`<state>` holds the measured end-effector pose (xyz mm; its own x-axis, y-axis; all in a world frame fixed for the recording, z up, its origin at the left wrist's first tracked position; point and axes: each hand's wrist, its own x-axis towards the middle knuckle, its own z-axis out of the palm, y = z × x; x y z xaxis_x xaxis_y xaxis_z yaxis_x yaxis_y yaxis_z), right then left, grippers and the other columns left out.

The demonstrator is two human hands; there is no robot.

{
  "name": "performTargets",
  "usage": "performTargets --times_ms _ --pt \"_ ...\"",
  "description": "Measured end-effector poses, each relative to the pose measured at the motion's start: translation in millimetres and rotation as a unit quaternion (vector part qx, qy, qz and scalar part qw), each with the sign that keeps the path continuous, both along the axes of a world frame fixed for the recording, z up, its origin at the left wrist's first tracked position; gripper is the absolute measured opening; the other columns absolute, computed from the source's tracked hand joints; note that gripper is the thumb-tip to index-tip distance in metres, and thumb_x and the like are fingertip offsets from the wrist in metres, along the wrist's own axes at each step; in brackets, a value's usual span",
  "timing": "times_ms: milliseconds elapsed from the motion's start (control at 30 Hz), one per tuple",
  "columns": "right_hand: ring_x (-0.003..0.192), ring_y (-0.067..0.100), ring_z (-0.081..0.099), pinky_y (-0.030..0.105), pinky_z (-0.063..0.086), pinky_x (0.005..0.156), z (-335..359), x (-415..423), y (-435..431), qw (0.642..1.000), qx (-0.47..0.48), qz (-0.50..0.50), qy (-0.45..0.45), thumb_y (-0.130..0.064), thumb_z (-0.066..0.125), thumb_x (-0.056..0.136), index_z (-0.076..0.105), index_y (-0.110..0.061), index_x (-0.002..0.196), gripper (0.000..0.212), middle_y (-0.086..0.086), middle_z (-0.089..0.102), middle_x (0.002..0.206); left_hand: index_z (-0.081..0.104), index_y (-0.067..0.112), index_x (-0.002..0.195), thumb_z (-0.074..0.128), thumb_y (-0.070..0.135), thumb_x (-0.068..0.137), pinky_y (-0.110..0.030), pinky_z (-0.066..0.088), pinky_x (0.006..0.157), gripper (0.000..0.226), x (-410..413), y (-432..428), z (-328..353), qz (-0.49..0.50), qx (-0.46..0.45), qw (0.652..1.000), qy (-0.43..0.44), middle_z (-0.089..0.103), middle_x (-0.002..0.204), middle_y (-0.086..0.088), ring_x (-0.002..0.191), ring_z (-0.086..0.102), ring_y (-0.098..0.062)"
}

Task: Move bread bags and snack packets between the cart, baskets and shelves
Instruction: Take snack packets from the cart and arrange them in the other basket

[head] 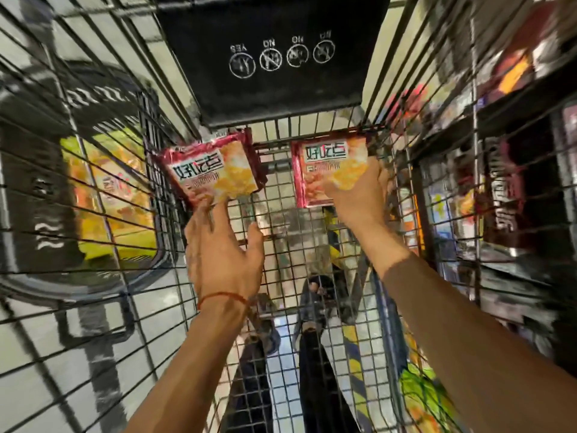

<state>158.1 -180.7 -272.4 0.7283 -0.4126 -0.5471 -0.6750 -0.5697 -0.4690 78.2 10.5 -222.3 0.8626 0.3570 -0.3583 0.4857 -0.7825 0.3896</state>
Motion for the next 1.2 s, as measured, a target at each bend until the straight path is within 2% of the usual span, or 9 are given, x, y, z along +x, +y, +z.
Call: performTargets --times_ms 133,267,333,400,467,633,800,967,1200 --pt "0.142 0.037 0.044 0.061 0.038 0.115 -15.1 -4.0 2.2 1.0 0.023 -0.015 -0.001 -0.08 0.082 0.046 0.017 -0.025 0.157 0.14 0.013 0.044 0.156 0.023 0.012 0.16 0.06 0.039 0.098 -0.023 0.004 0.122 0.077 8.2 8.0 -13.7 0.082 -0.034 0.996 0.016 0.02 0.169 -0.005 0.154 0.015 -0.019" --pt "0.136 0.032 0.052 0.043 0.044 0.112 6.7 -5.0 5.3 0.998 0.055 -0.025 0.026 -0.047 0.095 0.069 0.045 -0.014 0.147 0.098 0.01 0.057 0.145 0.006 0.006 0.163 0.059 0.042 0.1 -0.002 -0.021 0.107 0.09 21.6 12.2 -38.3 0.182 -0.103 0.977 0.046 0.003 0.172 -0.008 0.157 0.001 -0.016" --pt "0.116 0.026 0.068 0.039 0.053 0.1 9.7 -10.1 4.4 0.991 0.128 -0.037 0.012 -0.023 0.092 0.079 0.066 -0.021 0.113 0.043 0.001 0.072 0.118 0.026 0.002 0.157 0.061 0.037 0.101 0.0 0.003 0.113 0.074 27.3 16.8 -43.7 0.253 -0.148 0.954 0.061 0.025 0.162 -0.022 0.151 0.025 -0.018" --pt "0.092 0.016 0.072 0.041 0.059 0.091 11.8 -14.9 5.9 0.986 0.162 -0.027 -0.017 -0.016 0.088 0.083 0.062 -0.029 0.093 0.03 -0.007 0.073 0.095 0.056 0.002 0.107 0.055 0.02 0.105 0.012 0.03 0.073 0.018 36.4 12.5 -26.7 0.249 -0.172 0.941 0.15 0.054 0.105 -0.016 0.106 0.051 -0.017" --pt "0.09 0.011 0.069 0.042 0.059 0.092 12.4 -15.8 9.9 0.986 0.162 -0.027 -0.03 -0.016 0.083 0.089 0.057 -0.024 0.105 0.031 -0.007 0.07 0.096 0.056 0.009 0.112 0.059 0.022 0.103 0.01 0.025 0.061 0.016 40.8 7.6 -12.7 0.242 -0.195 0.943 0.119 0.048 0.1 0.008 0.105 0.043 -0.013" --pt "0.109 0.017 0.068 0.049 0.058 0.098 0.6 -18.9 7.5 0.981 0.187 -0.023 -0.037 -0.031 0.075 0.095 0.057 -0.018 0.128 0.039 0.002 0.068 0.12 0.036 0.023 0.156 0.069 0.053 0.082 -0.026 0.042 0.104 0.086 50.5 23.0 -35.3 0.29 -0.185 0.939 0.029 0.049 0.147 -0.008 0.138 0.047 -0.033" --pt "0.145 0.023 0.047 0.054 0.037 0.121 4.7 -30.2 6.5 0.965 0.252 -0.08 -0.009 -0.046 0.07 0.093 0.032 -0.025 0.158 0.078 -0.001 0.051 0.156 0.056 0.025 0.102 0.073 0.038 0.088 -0.025 0.054 0.079 0.026 41.0 24.7 -36.4 0.317 -0.261 0.912 -0.006 0.06 0.121 -0.003 0.098 0.064 -0.021" --pt "0.152 0.025 0.038 0.056 0.031 0.124 19.0 -56.5 2.6 0.951 0.277 -0.134 -0.009 -0.045 0.07 0.092 0.03 -0.025 0.162 0.083 0.0 0.04 0.165 0.048 0.035 0.113 0.076 0.038 0.089 -0.046 0.057 0.099 0.037 32.5 4.4 -17.9 0.312 -0.312 0.893 -0.086 0.065 0.116 -0.001 0.102 0.068 -0.015" --pt "0.148 0.004 0.016 0.02 0.019 0.116 109.4 -118.1 -19.1 0.94 0.307 -0.151 -0.002 -0.019 0.055 0.108 0.001 -0.016 0.167 0.08 -0.007 0.014 0.168 0.056 0.035 0.112 0.074 0.034 0.093 -0.049 0.056 0.099 0.026 -23.6 -1.7 59.5 0.282 -0.31 0.903 -0.091 0.072 0.109 0.007 0.102 0.07 -0.015"
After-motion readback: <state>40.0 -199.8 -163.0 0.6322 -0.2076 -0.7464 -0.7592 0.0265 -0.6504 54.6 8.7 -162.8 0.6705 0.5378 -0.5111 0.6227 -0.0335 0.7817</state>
